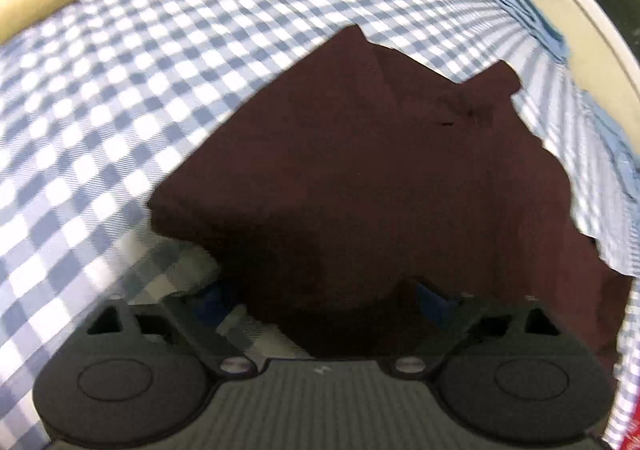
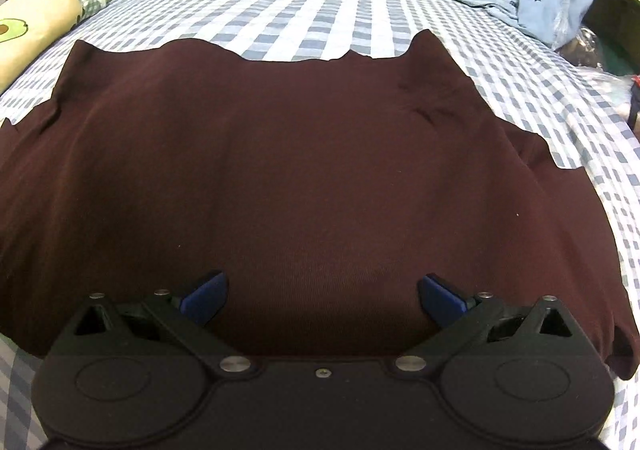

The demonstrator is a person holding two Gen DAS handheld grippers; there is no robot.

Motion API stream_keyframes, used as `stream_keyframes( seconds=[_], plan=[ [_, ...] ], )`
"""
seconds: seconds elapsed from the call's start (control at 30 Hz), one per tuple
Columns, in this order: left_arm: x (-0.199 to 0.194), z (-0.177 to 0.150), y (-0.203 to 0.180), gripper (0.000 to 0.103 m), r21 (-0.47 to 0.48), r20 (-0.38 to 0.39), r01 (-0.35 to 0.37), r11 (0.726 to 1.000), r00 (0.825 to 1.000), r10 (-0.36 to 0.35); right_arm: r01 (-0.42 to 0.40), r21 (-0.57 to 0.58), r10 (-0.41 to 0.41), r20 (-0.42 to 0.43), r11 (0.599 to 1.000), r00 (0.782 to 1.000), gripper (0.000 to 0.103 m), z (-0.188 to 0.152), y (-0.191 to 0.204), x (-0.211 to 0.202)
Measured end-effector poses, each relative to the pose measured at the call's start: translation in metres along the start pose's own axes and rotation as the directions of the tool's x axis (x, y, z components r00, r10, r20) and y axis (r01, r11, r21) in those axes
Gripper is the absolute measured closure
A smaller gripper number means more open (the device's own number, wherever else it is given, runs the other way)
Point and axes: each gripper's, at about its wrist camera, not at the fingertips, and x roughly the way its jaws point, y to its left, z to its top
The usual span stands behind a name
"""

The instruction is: Fold small clothes

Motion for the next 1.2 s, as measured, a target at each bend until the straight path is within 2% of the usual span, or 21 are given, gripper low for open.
stream_keyframes(
  seconds=[0.03,0.1,0.17,0.2,0.27,0.33,0.47,0.57,0.63,0.8,0.87,0.97,1.07,1.2],
  plan=[
    [-0.002,-0.001,-0.001,0.026,-0.009,0.012,-0.03,1.0,0.999,0.03,-0.006,-0.007,0.006,-0.006,1.0,1.0,0.0,0.001,-0.001,0.0],
    [-0.004,-0.003,0.001,0.035,-0.042,0.037,-0.045,0.998,0.998,0.047,-0.028,-0.032,0.027,-0.019,0.999,0.999,0.0,0.005,-0.003,0.0],
    [-0.007,-0.005,0.004,0.049,-0.071,0.054,-0.056,0.996,0.997,0.06,-0.061,-0.051,0.06,-0.035,0.997,0.998,0.0,0.009,-0.009,-0.002],
    [-0.009,-0.006,0.006,0.052,-0.079,0.059,-0.052,0.996,0.997,0.057,-0.073,-0.049,0.071,-0.039,0.996,0.997,0.0,0.009,-0.014,-0.005],
    [-0.014,-0.007,0.007,0.07,-0.091,0.07,-0.032,0.995,0.997,0.039,-0.078,-0.043,0.077,-0.029,0.996,0.997,0.0,0.009,-0.022,-0.014],
    [-0.022,-0.009,0.005,0.079,-0.095,0.093,-0.008,0.995,0.995,0.017,-0.075,-0.052,0.075,-0.005,0.996,0.997,0.0,0.004,-0.031,-0.025],
    [-0.045,-0.013,-0.015,0.087,-0.03,0.174,0.01,0.999,0.985,-0.005,-0.087,-0.086,0.089,0.026,0.993,0.996,0.0,-0.011,-0.048,-0.045],
    [-0.067,-0.017,-0.043,0.089,0.096,0.241,0.046,0.994,0.968,-0.068,-0.094,-0.116,0.098,0.028,0.989,0.995,0.0,-0.024,-0.06,-0.058],
    [-0.082,-0.021,-0.065,0.09,0.192,0.277,0.059,0.98,0.954,-0.112,-0.098,-0.128,0.103,0.034,0.987,0.994,0.0,-0.032,-0.066,-0.064],
    [-0.11,-0.036,-0.13,0.091,0.409,0.311,0.076,0.909,0.925,-0.218,-0.116,-0.11,0.122,0.051,0.987,0.991,0.0,-0.038,-0.089,-0.075],
    [-0.118,-0.047,-0.157,0.091,0.489,0.305,0.083,0.868,0.916,-0.26,-0.109,-0.105,0.117,0.067,0.988,0.991,0.0,-0.039,-0.1,-0.078],
    [-0.123,-0.069,-0.192,0.091,0.585,0.27,0.101,0.805,0.912,-0.31,-0.089,-0.09,0.097,0.091,0.992,0.991,0.0,-0.039,-0.121,-0.083],
    [-0.118,-0.095,-0.22,0.092,0.679,0.198,0.12,0.724,0.92,-0.338,-0.061,-0.074,0.069,0.096,0.995,0.993,0.0,-0.042,-0.142,-0.085],
    [-0.098,-0.132,-0.243,0.092,0.786,0.078,0.128,0.605,0.95,-0.302,-0.019,-0.044,0.023,0.083,0.999,0.996,0.0,-0.048,-0.17,-0.082]
  ],
)
